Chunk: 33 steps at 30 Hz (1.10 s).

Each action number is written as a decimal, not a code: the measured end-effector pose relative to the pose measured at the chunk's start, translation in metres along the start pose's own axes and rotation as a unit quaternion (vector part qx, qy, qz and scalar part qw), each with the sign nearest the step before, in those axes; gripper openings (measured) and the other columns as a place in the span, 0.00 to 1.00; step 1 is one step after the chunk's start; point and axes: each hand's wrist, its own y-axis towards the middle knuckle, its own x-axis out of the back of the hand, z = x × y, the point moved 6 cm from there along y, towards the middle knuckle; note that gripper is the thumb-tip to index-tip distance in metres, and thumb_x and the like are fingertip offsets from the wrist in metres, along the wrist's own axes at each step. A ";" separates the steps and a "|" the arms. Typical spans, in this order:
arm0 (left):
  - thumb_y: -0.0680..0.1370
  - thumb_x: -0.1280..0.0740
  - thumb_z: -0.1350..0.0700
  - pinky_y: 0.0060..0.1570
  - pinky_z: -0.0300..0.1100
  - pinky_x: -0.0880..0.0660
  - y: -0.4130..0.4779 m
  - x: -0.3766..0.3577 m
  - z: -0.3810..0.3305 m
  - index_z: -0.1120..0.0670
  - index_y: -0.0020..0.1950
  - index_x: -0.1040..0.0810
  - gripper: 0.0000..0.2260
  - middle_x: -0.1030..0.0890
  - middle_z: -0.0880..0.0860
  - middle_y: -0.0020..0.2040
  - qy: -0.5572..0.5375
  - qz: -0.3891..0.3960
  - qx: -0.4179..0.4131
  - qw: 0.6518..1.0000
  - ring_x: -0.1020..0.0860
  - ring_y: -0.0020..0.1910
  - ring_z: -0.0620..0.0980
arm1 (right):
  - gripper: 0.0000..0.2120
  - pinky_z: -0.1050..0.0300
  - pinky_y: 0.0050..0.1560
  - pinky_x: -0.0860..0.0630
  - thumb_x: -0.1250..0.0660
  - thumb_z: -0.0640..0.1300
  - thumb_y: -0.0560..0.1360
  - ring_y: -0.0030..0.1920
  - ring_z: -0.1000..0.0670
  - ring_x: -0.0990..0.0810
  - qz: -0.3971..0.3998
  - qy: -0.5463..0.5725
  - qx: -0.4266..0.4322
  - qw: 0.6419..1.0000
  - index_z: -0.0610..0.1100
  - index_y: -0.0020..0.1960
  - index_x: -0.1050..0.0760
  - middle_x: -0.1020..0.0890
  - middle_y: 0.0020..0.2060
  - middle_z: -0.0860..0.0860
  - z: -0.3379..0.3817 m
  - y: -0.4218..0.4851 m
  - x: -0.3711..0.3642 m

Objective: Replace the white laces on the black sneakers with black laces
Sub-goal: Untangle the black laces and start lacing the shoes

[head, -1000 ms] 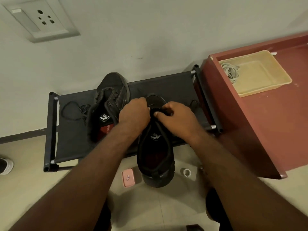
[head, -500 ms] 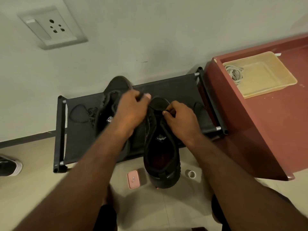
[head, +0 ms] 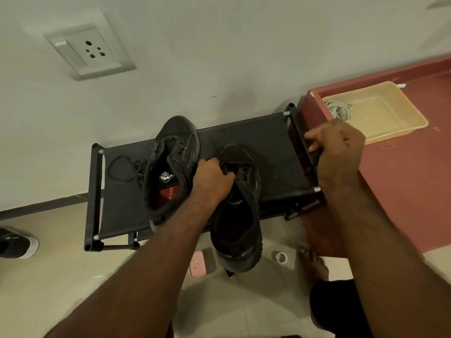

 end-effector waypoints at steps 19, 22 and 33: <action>0.76 0.31 0.54 0.50 0.49 0.23 -0.005 0.003 -0.008 0.61 0.58 0.24 0.15 0.24 0.60 0.58 0.046 0.013 -0.001 0.999 0.22 0.50 0.56 | 0.04 0.51 0.49 0.22 0.32 0.49 0.78 0.45 0.50 0.21 0.298 -0.318 -0.063 0.898 0.50 0.46 0.25 0.20 0.45 0.51 -0.056 -0.051 -0.100; 0.77 0.32 0.54 0.51 0.50 0.23 -0.009 0.004 -0.009 0.61 0.59 0.25 0.15 0.25 0.60 0.59 0.051 0.020 0.003 0.999 0.23 0.51 0.57 | 0.05 0.50 0.48 0.21 0.33 0.46 0.77 0.44 0.51 0.21 0.314 -0.301 -0.081 0.897 0.46 0.44 0.23 0.19 0.42 0.51 -0.057 -0.049 -0.101; 0.80 0.34 0.53 0.53 0.50 0.27 -0.011 0.003 -0.020 0.63 0.60 0.24 0.15 0.26 0.63 0.63 0.124 0.023 0.009 0.992 0.23 0.55 0.61 | 0.13 0.56 0.35 0.27 0.36 0.45 0.82 0.29 0.53 0.29 0.360 -0.040 -0.244 0.900 0.42 0.40 0.26 0.28 0.28 0.51 -0.032 -0.039 -0.060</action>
